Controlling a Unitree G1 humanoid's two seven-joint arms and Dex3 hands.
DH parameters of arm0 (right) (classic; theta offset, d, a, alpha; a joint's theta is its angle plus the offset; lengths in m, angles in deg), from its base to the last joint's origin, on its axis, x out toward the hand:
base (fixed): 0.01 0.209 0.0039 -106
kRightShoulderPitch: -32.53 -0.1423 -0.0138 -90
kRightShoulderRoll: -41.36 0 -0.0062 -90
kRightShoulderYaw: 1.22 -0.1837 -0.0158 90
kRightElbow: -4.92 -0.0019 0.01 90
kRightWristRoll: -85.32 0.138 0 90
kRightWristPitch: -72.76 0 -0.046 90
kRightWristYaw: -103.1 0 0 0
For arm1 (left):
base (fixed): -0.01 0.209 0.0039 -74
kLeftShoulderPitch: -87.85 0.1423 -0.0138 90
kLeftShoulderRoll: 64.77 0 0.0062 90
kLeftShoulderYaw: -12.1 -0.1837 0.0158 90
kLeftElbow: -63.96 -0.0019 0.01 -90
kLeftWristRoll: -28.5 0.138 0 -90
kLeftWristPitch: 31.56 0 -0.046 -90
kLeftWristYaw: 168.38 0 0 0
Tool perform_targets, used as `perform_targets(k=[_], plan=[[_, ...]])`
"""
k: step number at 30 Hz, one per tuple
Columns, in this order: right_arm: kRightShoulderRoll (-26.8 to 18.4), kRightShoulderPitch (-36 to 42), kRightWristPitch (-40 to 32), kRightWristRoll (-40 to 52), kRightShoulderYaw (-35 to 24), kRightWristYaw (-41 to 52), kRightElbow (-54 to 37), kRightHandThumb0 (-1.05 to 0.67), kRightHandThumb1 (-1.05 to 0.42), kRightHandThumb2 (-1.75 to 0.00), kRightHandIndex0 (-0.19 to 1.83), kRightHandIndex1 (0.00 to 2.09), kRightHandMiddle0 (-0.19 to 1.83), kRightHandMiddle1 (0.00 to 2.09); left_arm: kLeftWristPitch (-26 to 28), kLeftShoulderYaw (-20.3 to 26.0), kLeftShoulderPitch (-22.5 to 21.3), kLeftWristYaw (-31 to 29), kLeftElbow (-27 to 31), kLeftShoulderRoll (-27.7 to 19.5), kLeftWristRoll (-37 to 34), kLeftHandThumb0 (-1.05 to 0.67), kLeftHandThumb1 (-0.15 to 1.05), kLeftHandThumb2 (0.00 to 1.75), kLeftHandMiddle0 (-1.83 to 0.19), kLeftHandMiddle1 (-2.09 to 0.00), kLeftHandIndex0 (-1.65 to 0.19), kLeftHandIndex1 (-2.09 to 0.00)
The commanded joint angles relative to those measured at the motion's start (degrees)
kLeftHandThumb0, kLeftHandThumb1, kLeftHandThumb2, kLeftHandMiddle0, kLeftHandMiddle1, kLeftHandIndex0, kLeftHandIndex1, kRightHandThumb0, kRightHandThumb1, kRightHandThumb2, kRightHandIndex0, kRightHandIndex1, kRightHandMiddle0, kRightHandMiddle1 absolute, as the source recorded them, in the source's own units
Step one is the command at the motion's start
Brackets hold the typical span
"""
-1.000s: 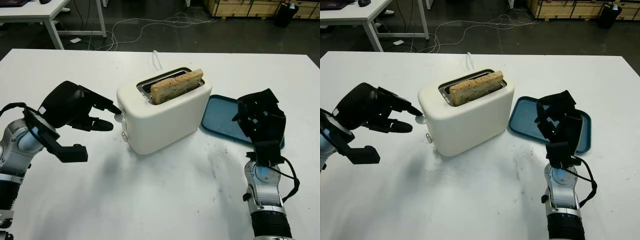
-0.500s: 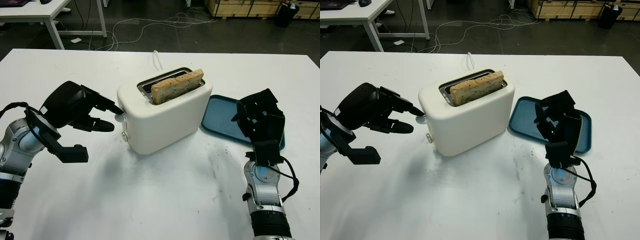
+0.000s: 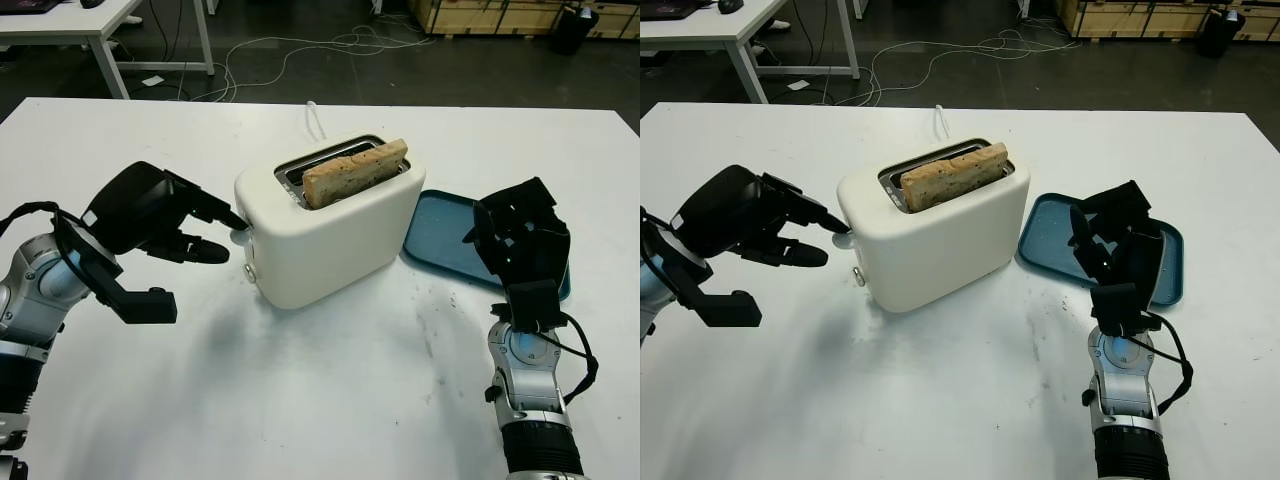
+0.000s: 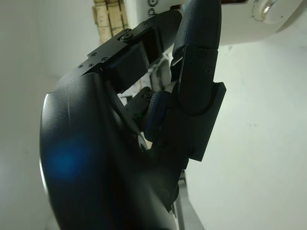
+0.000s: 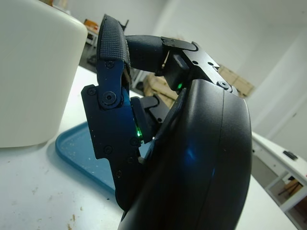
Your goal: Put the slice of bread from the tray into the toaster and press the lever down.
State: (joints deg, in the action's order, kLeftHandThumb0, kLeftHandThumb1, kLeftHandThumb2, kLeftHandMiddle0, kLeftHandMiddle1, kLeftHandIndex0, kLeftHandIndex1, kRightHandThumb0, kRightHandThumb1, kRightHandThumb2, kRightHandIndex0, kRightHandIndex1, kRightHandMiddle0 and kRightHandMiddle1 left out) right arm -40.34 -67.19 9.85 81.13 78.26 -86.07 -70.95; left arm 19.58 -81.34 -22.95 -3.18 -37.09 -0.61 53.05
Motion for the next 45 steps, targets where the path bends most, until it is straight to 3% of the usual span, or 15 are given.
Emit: perform_targets(k=[1,4,8,10,12,15,17,22,24,28,31,34,36,41,45], plan=[[-0.05,-0.31,-0.46,1.41,-0.50,0.48,-0.09,-0.62,-0.92,-0.31,0.88,1.75,0.65,1.53,-0.54,-2.84,0.24,-2.80,-1.06,0.05,-0.34,-0.81,0.92,0.14,-1.03,-1.62,-1.08,-0.08],[-0.50,-0.42,0.21,1.77,-0.65,0.84,0.52,-0.62,-0.92,-0.30,0.88,1.75,0.65,1.58,-1.28,-6.31,1.71,-4.20,-4.27,1.71,0.36,-0.77,0.90,0.05,-1.10,-1.46,-1.11,-0.05],[-0.62,-0.47,0.04,1.92,-0.81,0.99,0.54,-0.62,-0.92,-0.30,0.89,1.75,0.79,1.15,-1.27,-11.08,3.35,-2.44,-10.26,4.51,3.53,-0.79,0.88,0.01,-1.13,-1.44,-1.16,-0.04],[-0.65,-0.46,-0.23,1.68,-0.87,0.85,0.36,-0.62,-0.92,-0.30,0.90,1.75,0.83,1.10,-2.29,-13.24,3.51,0.56,-14.03,5.67,6.12,-0.77,0.88,0.01,-1.15,-1.45,-1.17,-0.03],[-0.75,-0.48,-0.12,1.44,-0.90,0.79,0.36,-0.61,-0.92,-0.30,0.91,1.75,0.89,0.87,-2.37,-15.02,3.50,2.43,-17.10,6.29,7.55,-0.77,0.89,0.01,-1.14,-1.44,-1.18,-0.02],[-1.10,-0.53,0.09,0.97,-0.94,0.68,0.51,-0.61,-0.92,-0.31,0.92,1.75,0.88,0.94,-0.72,-17.33,4.21,5.12,-20.41,6.93,9.61,-0.74,0.88,0.00,-1.17,-1.32,-1.17,-0.01],[-1.30,-0.61,0.18,0.86,-0.99,0.66,0.68,-0.60,-0.92,-0.31,0.92,1.75,0.80,1.16,-0.23,-18.60,4.64,7.06,-21.89,7.06,10.86,-0.73,0.87,0.00,-1.19,-1.26,-1.18,0.00],[-1.75,-0.82,0.07,0.48,-0.82,0.53,0.67,-0.56,-0.92,-0.32,0.92,1.75,0.99,0.30,0.82,-20.32,4.80,9.07,-23.23,6.71,10.99,-0.72,0.87,0.00,-1.18,-1.32,-1.17,0.00],[-1.60,-0.86,0.21,0.96,-0.78,0.80,0.63,-0.54,-0.92,-0.32,0.91,1.75,1.12,0.22,0.69,-20.69,4.56,9.73,-23.88,6.80,10.75,-0.72,0.87,0.00,-1.18,-1.30,-1.18,0.00],[-1.38,-0.69,0.34,2.10,-0.66,1.77,0.62,-0.54,-0.92,-0.31,0.91,1.75,1.09,0.38,1.54,-21.69,4.40,10.42,-25.12,7.80,10.23,-0.72,0.85,0.00,-1.19,-1.30,-1.18,0.00],[-1.46,-0.61,0.19,2.35,-0.66,2.28,0.87,-0.54,-0.92,-0.32,0.90,1.75,0.83,1.14,2.42,-22.32,4.62,9.23,-25.56,8.61,9.19,-0.72,0.84,0.00,-1.20,-1.23,-1.18,0.00],[-1.59,-0.54,-0.06,2.07,-0.56,2.62,0.86,-0.53,-0.92,-0.33,0.88,1.75,0.65,1.61,2.19,-22.60,4.60,9.18,-25.28,8.43,9.50,-0.72,0.85,0.00,-1.24,-1.09,-1.19,0.00],[-1.60,-0.45,-0.10,1.67,-0.40,2.67,0.65,-0.52,-0.92,-0.34,0.88,1.75,0.61,1.71,2.23,-21.93,4.70,9.97,-24.13,8.19,9.31,-0.72,0.85,0.00,-1.26,-1.06,-1.19,0.00],[-1.12,-0.08,-1.15,1.54,0.11,2.82,-0.60,-0.51,-0.92,-0.34,0.86,1.75,0.56,1.74,1.07,-17.97,5.75,12.79,-18.92,8.25,5.05,-0.74,0.86,0.01,-1.21,-1.24,-1.23,-0.01],[-1.18,0.17,-1.54,1.67,0.63,3.67,-1.24,-0.51,-0.92,-0.35,0.88,1.75,0.61,1.66,1.83,-12.75,7.20,15.49,-12.10,9.89,-1.96,-0.78,0.88,0.01,-1.25,-1.12,-1.31,-0.02]])
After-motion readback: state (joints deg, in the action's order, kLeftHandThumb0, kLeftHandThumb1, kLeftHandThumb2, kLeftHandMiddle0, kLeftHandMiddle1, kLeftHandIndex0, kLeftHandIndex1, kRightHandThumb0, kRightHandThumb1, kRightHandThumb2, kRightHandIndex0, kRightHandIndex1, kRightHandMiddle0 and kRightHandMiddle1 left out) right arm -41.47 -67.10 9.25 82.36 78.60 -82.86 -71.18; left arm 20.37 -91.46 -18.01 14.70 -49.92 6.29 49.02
